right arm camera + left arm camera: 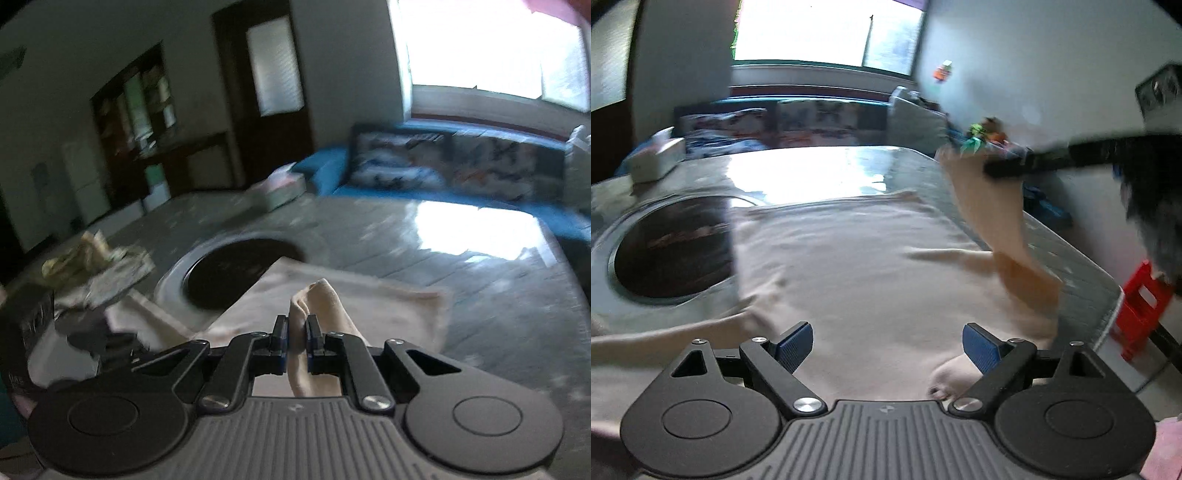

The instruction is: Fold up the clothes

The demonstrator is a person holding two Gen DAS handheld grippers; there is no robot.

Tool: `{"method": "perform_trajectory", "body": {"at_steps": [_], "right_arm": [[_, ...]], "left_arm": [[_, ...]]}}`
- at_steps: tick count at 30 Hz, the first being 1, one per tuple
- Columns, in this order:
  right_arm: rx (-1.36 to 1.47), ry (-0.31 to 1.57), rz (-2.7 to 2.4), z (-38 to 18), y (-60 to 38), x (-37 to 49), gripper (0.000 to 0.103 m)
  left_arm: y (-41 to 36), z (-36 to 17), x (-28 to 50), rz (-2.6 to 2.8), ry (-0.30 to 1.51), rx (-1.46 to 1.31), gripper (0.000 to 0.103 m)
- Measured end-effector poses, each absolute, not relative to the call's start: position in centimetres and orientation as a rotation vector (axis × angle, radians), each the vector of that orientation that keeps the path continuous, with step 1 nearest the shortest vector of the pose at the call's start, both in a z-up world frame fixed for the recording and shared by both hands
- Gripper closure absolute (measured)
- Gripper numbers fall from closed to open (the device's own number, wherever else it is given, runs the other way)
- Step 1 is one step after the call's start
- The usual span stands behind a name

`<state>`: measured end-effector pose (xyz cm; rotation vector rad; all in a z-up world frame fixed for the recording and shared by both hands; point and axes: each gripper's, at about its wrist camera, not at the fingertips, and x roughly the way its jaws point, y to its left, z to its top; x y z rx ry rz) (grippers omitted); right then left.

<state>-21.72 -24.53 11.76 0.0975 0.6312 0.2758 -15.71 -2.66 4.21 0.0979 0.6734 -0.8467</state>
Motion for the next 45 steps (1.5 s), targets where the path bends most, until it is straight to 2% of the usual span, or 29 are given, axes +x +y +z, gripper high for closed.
{"method": "perform_trajectory", "body": {"at_steps": [5,7,11,13,15,19,22,24,26,29,38,45], "right_arm": [[0.111,0.706,0.364,8.7,-21.3,-19.9,0.094],[0.126,0.717,0.387,8.1,-20.9,-20.3,0.087],[0.115,0.708,0.374,8.6,-21.7,-20.9,0.085],[0.095,0.710,0.349,8.9,-22.8,-21.6,0.074],[0.050,0.719,0.292,9.0,-24.3,-22.7,0.068],[-0.008,0.763,0.174,8.3,-27.2,-25.4,0.065],[-0.022,0.794,0.102,7.4,-28.8,-27.3,0.061],[-0.035,0.810,0.076,6.7,-29.2,-28.4,0.058],[-0.033,0.823,0.065,6.0,-29.3,-29.2,0.057],[-0.005,0.830,0.076,5.0,-29.0,-29.8,0.053],[0.039,0.768,0.035,3.0,-27.4,-29.8,0.049],[-0.053,0.760,-0.051,2.6,-27.3,-30.6,0.049]], "left_arm": [[-1.2,4.2,-15.2,-0.804,0.678,0.053,0.013],[-1.1,4.1,-15.2,-0.807,0.679,0.046,0.013],[-1.6,4.1,-15.1,-0.823,0.679,0.049,0.014],[-2.0,4.0,-15.0,-0.825,0.681,0.053,0.016],[-2.7,3.9,-15.0,-0.823,0.690,0.068,0.020],[-4.5,3.1,-15.0,-0.836,0.723,0.111,0.042],[-5.6,2.3,-15.2,-0.818,0.743,0.147,0.049],[-6.3,2.2,-15.8,-0.801,0.709,0.201,0.059],[-6.6,2.3,-16.0,-0.784,0.692,0.228,0.079],[-6.7,3.0,-15.7,-0.769,0.689,0.224,0.094],[-8.2,10.0,-15.3,-0.814,0.503,0.237,0.098],[-8.4,14.5,-15.7,-0.852,0.358,0.193,0.099]]}}
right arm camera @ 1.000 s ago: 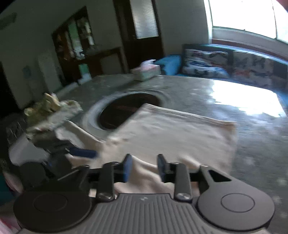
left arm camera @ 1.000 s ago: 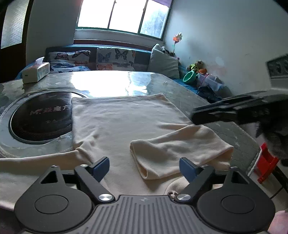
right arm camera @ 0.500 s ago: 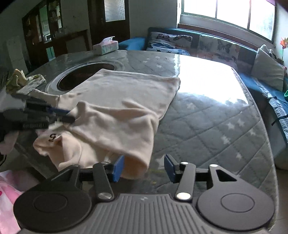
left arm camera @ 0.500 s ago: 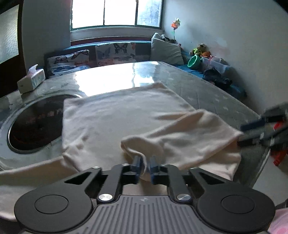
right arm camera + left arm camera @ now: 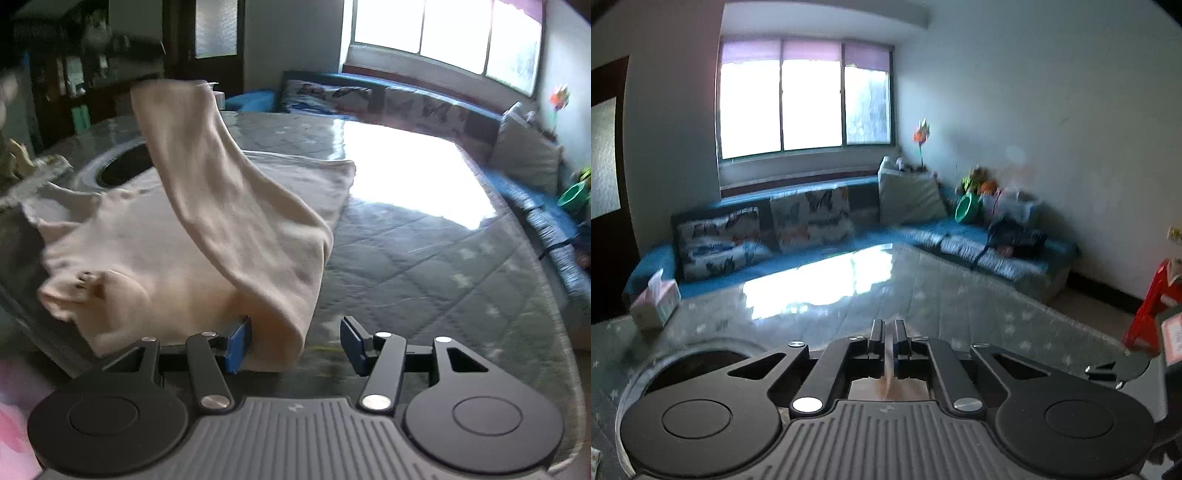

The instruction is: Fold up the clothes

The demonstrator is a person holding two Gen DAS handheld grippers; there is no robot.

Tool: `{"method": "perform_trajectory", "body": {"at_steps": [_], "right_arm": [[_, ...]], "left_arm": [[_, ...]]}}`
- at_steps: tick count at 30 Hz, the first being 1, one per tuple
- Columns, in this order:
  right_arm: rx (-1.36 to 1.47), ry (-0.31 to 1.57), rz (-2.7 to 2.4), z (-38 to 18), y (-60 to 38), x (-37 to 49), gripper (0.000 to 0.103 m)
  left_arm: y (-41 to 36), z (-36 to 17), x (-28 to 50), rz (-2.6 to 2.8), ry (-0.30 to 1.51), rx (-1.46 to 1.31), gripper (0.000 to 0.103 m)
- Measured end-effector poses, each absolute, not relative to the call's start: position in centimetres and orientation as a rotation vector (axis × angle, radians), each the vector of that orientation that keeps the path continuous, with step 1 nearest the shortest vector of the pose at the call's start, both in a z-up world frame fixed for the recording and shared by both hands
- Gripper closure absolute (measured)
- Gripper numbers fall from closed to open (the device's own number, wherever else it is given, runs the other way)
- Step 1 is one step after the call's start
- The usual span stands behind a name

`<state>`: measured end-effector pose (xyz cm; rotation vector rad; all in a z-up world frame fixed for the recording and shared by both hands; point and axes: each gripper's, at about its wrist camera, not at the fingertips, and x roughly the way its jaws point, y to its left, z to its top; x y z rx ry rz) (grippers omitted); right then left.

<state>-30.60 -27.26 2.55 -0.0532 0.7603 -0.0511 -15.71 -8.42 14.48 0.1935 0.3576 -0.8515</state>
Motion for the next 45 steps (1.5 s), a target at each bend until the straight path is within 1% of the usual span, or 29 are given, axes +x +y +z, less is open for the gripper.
{"method": "perform_trajectory", "body": {"at_steps": [4,7,9,10,11,12,14,15,17,21,22,23,25,26,30,36,39,41,45], "right_arm": [[-0.070,0.762,-0.082,2.5,-27.9,-31.1,0.049],[-0.064,0.761,-0.079,2.6,-28.1,-31.3,0.049],[-0.051,0.757,-0.071,2.8,-28.3,-31.3,0.049],[-0.045,0.757,-0.066,2.8,-28.3,-31.3,0.050],[-0.037,0.758,-0.060,2.8,-28.2,-31.3,0.050],[-0.031,0.758,-0.056,2.8,-28.2,-31.3,0.050],[-0.021,0.759,-0.048,2.8,-28.1,-31.3,0.050],[-0.018,0.759,-0.044,2.8,-28.1,-31.2,0.049],[-0.008,0.758,-0.037,2.7,-28.0,-31.1,0.049],[-0.003,0.754,-0.034,2.7,-27.8,-31.0,0.049],[0.000,0.751,-0.033,2.8,-27.7,-31.0,0.049],[0.002,0.748,-0.031,2.8,-27.7,-31.0,0.049],[0.004,0.743,-0.030,2.8,-27.7,-31.1,0.049],[0.005,0.742,-0.030,2.8,-27.6,-31.0,0.049],[0.010,0.733,-0.021,2.7,-27.3,-30.7,0.048],[-0.008,0.730,-0.030,2.3,-26.8,-30.3,0.047],[-0.013,0.737,-0.048,2.2,-27.0,-30.4,0.047],[-0.019,0.740,-0.065,2.3,-27.2,-30.7,0.047],[-0.026,0.745,-0.079,2.2,-27.8,-31.2,0.045]], "left_arm": [[-7.1,13.8,-15.6,-0.827,0.379,0.179,0.099],[-6.0,11.4,-14.9,-0.810,0.478,0.181,0.099],[-5.8,9.8,-14.3,-0.803,0.546,0.194,0.096],[-6.0,9.0,-14.2,-0.794,0.566,0.206,0.092],[-6.3,8.3,-14.0,-0.786,0.586,0.218,0.082],[-6.7,7.6,-13.7,-0.782,0.601,0.229,0.077],[-7.8,6.4,-13.0,-0.774,0.621,0.248,0.053],[-8.3,5.8,-12.6,-0.765,0.628,0.256,0.050],[-9.4,4.6,-11.9,-0.747,0.641,0.271,0.050],[-10.5,2.7,-10.8,-0.725,0.687,0.281,0.052],[-10.6,2.2,-10.6,-0.719,0.701,0.280,0.063],[-10.5,2.1,-10.5,-0.735,0.703,0.260,0.080],[-10.4,2.5,-10.7,-0.745,0.694,0.251,0.093],[-10.4,2.8,-10.8,-0.746,0.684,0.252,0.095],[-10.2,5.8,-11.4,-0.765,0.629,0.206,0.097],[-10.3,12.6,-13.3,-0.831,0.458,0.144,0.098],[-9.6,15.0,-14.5,-0.852,0.383,0.120,0.098],[-8.9,15.9,-15.0,-0.849,0.356,0.105,0.098],[-7.0,15.4,-15.4,-0.820,0.367,0.101,0.098]]}}
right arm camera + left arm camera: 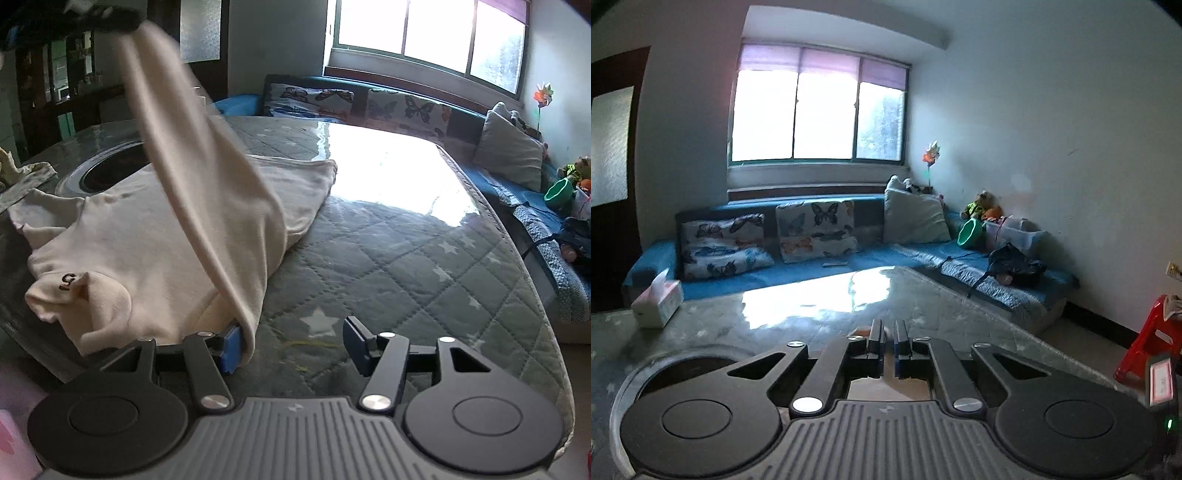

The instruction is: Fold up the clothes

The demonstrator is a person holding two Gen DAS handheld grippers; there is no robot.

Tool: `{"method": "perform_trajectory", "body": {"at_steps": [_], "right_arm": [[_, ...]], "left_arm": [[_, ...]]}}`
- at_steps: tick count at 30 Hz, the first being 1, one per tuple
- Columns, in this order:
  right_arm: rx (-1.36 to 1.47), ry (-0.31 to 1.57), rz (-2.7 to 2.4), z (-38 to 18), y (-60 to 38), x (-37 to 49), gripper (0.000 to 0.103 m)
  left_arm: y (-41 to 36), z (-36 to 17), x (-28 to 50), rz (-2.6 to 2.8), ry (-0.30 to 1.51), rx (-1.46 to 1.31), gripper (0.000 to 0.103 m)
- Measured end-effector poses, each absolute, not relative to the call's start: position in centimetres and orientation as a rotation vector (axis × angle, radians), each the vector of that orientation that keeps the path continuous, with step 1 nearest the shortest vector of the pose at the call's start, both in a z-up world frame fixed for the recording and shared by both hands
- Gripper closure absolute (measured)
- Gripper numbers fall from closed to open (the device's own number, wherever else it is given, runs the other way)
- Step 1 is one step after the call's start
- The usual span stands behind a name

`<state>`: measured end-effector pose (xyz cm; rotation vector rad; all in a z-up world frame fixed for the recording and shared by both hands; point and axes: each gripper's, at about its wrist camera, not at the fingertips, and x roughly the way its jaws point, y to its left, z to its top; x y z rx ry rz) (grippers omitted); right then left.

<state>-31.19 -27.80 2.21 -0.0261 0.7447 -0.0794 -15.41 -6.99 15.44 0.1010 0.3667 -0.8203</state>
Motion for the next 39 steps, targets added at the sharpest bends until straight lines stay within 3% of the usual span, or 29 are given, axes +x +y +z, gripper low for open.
{"method": "perform_trajectory", "body": {"at_steps": [14,25,33,36,39], "right_arm": [[-0.107,0.817,0.067,3.9,-28.2,-32.3,0.042],[-0.085,0.754,0.162,6.1,-28.5,-26.2,0.078],[-0.141,0.813,0.139,4.2,-29.1,-20.7,0.088],[-0.152,0.827,0.076,3.7,-30.3,-20.6,0.088],[-0.134,0.811,0.114,4.4,-31.2,-21.6,0.088]], "left_arm": [[-2.0,5.7,-15.1,-0.678,0.692,0.175,0.098],[-1.2,5.3,-16.0,-0.695,0.686,0.195,0.096],[-2.4,5.5,-15.9,-0.729,0.651,0.239,0.095],[-3.0,5.1,-15.8,-0.751,0.645,0.277,0.088],[-3.3,4.7,-15.7,-0.768,0.644,0.311,0.074]]}}
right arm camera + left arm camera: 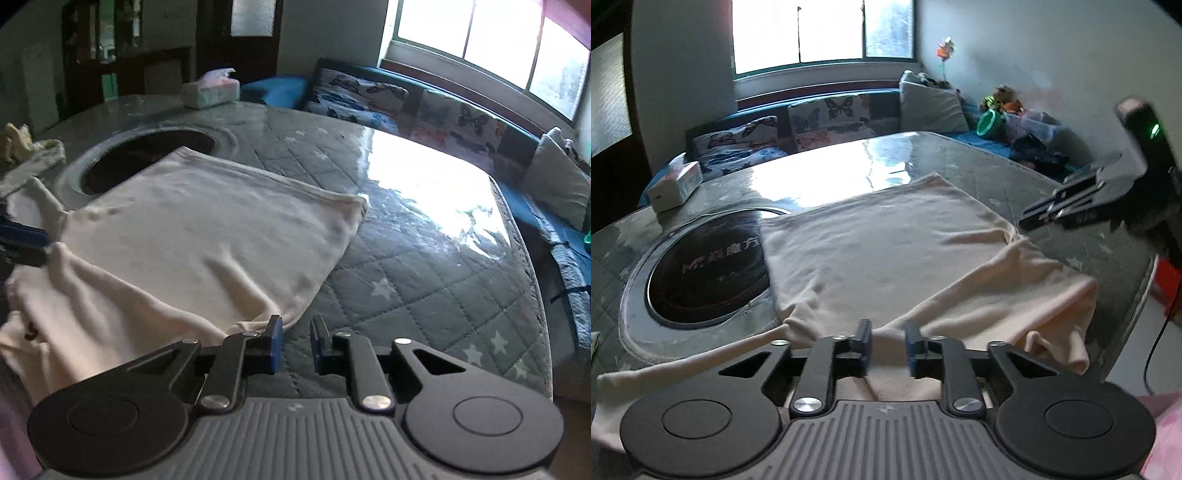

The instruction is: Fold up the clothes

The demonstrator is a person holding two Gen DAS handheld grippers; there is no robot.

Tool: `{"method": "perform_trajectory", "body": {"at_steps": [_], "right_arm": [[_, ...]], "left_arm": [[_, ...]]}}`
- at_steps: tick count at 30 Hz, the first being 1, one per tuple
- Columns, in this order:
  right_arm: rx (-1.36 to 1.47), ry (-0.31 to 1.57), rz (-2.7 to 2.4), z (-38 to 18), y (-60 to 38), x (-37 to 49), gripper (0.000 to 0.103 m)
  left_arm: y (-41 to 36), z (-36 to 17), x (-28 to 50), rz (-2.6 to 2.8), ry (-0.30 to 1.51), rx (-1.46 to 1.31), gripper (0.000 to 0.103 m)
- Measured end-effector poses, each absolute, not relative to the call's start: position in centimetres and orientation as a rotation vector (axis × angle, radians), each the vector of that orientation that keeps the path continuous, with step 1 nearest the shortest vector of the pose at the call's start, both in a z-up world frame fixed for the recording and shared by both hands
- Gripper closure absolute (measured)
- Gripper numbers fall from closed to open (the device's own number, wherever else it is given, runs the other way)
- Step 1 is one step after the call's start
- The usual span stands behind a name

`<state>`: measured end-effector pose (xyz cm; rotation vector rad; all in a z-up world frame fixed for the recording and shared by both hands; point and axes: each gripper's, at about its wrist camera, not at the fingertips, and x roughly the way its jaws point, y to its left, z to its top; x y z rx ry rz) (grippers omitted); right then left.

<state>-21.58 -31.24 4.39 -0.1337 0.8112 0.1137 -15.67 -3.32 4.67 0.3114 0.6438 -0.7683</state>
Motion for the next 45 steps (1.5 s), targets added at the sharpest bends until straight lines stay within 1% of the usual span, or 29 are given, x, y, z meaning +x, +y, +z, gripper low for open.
{"method": "perform_trajectory", "body": {"at_steps": [2,5,11,12,14,15,16,18,22,25,27,30,31,32,33,34,36,37,39,40,41,45], "right_arm": [[-0.140,0.793,0.195,5.1,-31.1,-22.2,0.087],[-0.179,0.792,0.299,5.4,-30.2,-22.2,0.087],[-0.213,0.842,0.368,3.9,-29.2,-20.8,0.086],[-0.210,0.845,0.371,3.8,-29.2,-20.7,0.086],[-0.211,0.849,0.369,3.8,-29.2,-20.8,0.090],[-0.213,0.845,0.367,3.8,-29.3,-21.0,0.096],[-0.214,0.842,0.364,3.9,-29.3,-21.2,0.099],[-0.211,0.826,0.341,4.3,-29.6,-21.5,0.099],[-0.196,0.800,0.279,4.6,-30.0,-21.8,0.100],[-0.178,0.811,0.243,3.9,-30.0,-21.6,0.099],[-0.176,0.807,0.236,3.6,-29.8,-21.6,0.096],[-0.179,0.786,0.233,4.0,-29.7,-21.7,0.091],[-0.179,0.777,0.237,4.3,-29.7,-21.7,0.091],[-0.181,0.775,0.249,4.5,-29.6,-21.7,0.090],[-0.183,0.773,0.260,4.6,-29.5,-21.8,0.087],[-0.192,0.777,0.265,4.6,-29.4,-21.7,0.086],[-0.203,0.789,0.271,4.2,-29.0,-21.5,0.086],[-0.201,0.799,0.275,3.9,-29.0,-21.4,0.086],[-0.206,0.806,0.279,3.5,-29.0,-21.3,0.086],[-0.209,0.805,0.279,3.4,-29.0,-21.3,0.086],[-0.205,0.804,0.282,3.5,-29.1,-21.3,0.086],[-0.196,0.804,0.287,3.7,-29.6,-21.2,0.085]], "left_arm": [[-3.5,4.4,-15.6,-0.773,0.640,0.333,0.065],[-3.7,4.0,-15.2,-0.776,0.651,0.348,0.064],[-3.8,3.2,-14.5,-0.766,0.666,0.356,0.065],[-3.8,3.2,-14.3,-0.765,0.667,0.352,0.067],[-3.8,3.1,-14.1,-0.758,0.661,0.358,0.082],[-3.7,3.1,-14.1,-0.752,0.655,0.361,0.087],[-3.7,3.2,-14.0,-0.746,0.652,0.359,0.095],[-3.5,3.7,-13.7,-0.738,0.640,0.345,0.101],[-3.6,4.4,-13.5,-0.718,0.595,0.331,0.101],[-4.2,3.7,-12.8,-0.701,0.609,0.332,0.101],[-4.2,3.6,-12.8,-0.734,0.635,0.306,0.100],[-4.3,3.9,-13.8,-0.780,0.616,0.324,0.093],[-4.4,3.9,-14.2,-0.787,0.605,0.341,0.084],[-4.5,3.7,-14.3,-0.784,0.603,0.352,0.068],[-4.6,3.5,-14.4,-0.780,0.601,0.363,0.060],[-4.7,3.3,-14.3,-0.764,0.603,0.374,0.057],[-4.8,2.7,-14.1,-0.756,0.612,0.384,0.057],[-4.8,2.5,-14.0,-0.766,0.621,0.379,0.058],[-4.9,2.3,-13.8,-0.788,0.627,0.379,0.073],[-4.9,2.4,-13.9,-0.798,0.625,0.381,0.084],[-5.0,2.5,-13.9,-0.797,0.617,0.385,0.090],[-5.0,3.5,-13.8,-0.793,0.574,0.379,0.093]]}}
